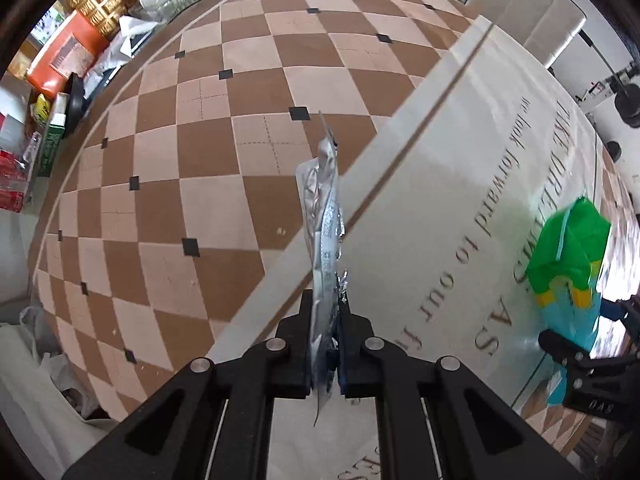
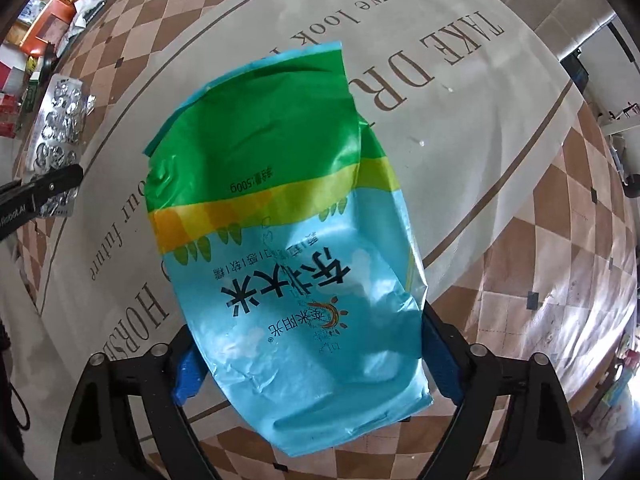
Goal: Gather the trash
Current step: 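Carry the foil pack and rice bag over the bin and open both tools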
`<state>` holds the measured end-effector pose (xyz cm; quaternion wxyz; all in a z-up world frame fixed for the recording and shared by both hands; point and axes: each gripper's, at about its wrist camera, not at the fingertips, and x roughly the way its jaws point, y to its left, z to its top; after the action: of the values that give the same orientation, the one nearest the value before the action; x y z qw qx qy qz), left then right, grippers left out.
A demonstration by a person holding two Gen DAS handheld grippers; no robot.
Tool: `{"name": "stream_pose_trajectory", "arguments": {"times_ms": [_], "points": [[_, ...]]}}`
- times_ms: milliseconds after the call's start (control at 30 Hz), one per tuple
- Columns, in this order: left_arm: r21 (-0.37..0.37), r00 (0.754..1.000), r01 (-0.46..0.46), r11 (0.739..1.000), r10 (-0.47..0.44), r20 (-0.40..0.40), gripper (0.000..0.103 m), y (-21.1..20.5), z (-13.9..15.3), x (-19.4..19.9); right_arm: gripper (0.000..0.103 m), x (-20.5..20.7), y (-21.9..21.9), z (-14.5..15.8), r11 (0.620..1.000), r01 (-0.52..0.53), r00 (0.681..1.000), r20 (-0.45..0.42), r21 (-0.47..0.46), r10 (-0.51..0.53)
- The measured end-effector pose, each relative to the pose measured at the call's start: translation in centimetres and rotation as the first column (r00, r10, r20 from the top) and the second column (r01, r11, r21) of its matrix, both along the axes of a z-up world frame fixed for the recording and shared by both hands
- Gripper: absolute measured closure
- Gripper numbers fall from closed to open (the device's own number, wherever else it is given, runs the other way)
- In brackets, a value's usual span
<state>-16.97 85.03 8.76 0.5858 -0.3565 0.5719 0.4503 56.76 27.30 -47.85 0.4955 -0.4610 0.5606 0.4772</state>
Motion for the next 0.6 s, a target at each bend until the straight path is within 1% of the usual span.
{"name": "stream_pose_trajectory", "arguments": {"times_ms": [100, 133, 167, 233, 300, 333, 367, 433, 467, 533, 567, 600], "points": [[-0.007, 0.999, 0.031, 1.000, -0.030, 0.009, 0.097, -3.0, 0.9, 0.6, 0.018, 0.8, -1.8, 0.2, 0.999, 0.039, 0.999, -0.017, 0.011, -0.039], [-0.020, 0.999, 0.042, 0.999, -0.042, 0.018, 0.097, -4.6, 0.8, 1.4, 0.018, 1.0, -2.5, 0.4, 0.998, 0.055, 0.998, -0.027, 0.012, -0.054], [-0.033, 0.999, 0.047, 0.998, -0.046, 0.020, 0.097, -6.3, 0.9, 1.1, 0.018, 1.3, -3.3, 0.5, 0.998, 0.068, 0.997, -0.032, 0.014, -0.068], [-0.069, 0.998, 0.056, 0.996, -0.053, 0.037, 0.097, -8.1, 0.5, 1.1, 0.018, 1.6, -5.4, 0.6, 0.996, 0.087, 0.996, -0.034, 0.013, -0.086], [-0.106, 0.998, 0.057, 0.993, -0.054, 0.035, 0.097, -9.5, -0.5, 1.0, 0.018, 1.6, -7.9, 0.5, 0.994, 0.105, 0.994, -0.043, -0.002, -0.105], [-0.127, 0.998, 0.052, 0.990, -0.048, 0.035, 0.097, -9.9, -1.0, 0.9, 0.018, 1.5, -8.5, 0.3, 0.993, 0.116, 0.992, -0.047, -0.011, -0.116], [-0.133, 0.998, 0.052, 0.990, -0.049, 0.027, 0.097, -10.1, -1.4, 0.8, 0.018, 1.4, -9.1, 0.0, 0.992, 0.124, 0.991, -0.048, -0.020, -0.125], [-0.124, 0.998, 0.058, 0.991, -0.055, 0.032, 0.096, -10.0, -1.3, 0.7, 0.017, 1.5, -10.0, -0.4, 0.990, 0.139, 0.989, -0.038, -0.024, -0.140], [-0.126, 0.998, 0.061, 0.990, -0.057, 0.032, 0.096, -9.8, -1.5, 1.2, 0.015, 1.6, -10.2, -0.5, 0.989, 0.143, 0.989, -0.037, -0.030, -0.144], [-0.134, 0.998, 0.053, 0.990, -0.049, 0.038, 0.094, -9.5, -1.3, 1.3, 0.014, 1.8, -10.5, -1.1, 0.986, 0.161, 0.986, -0.045, -0.035, -0.163], [-0.136, 0.998, 0.050, 0.989, -0.045, 0.042, 0.094, -9.4, -1.2, 1.2, 0.013, 1.8, -10.5, -1.1, 0.987, 0.159, 0.986, -0.040, -0.035, -0.161], [-0.136, 0.998, 0.045, 0.990, -0.039, 0.048, 0.094, -8.3, -1.3, 0.3, 0.013, 1.9, -9.2, -1.4, 0.987, 0.154, 0.987, -0.030, -0.037, -0.155]]}}
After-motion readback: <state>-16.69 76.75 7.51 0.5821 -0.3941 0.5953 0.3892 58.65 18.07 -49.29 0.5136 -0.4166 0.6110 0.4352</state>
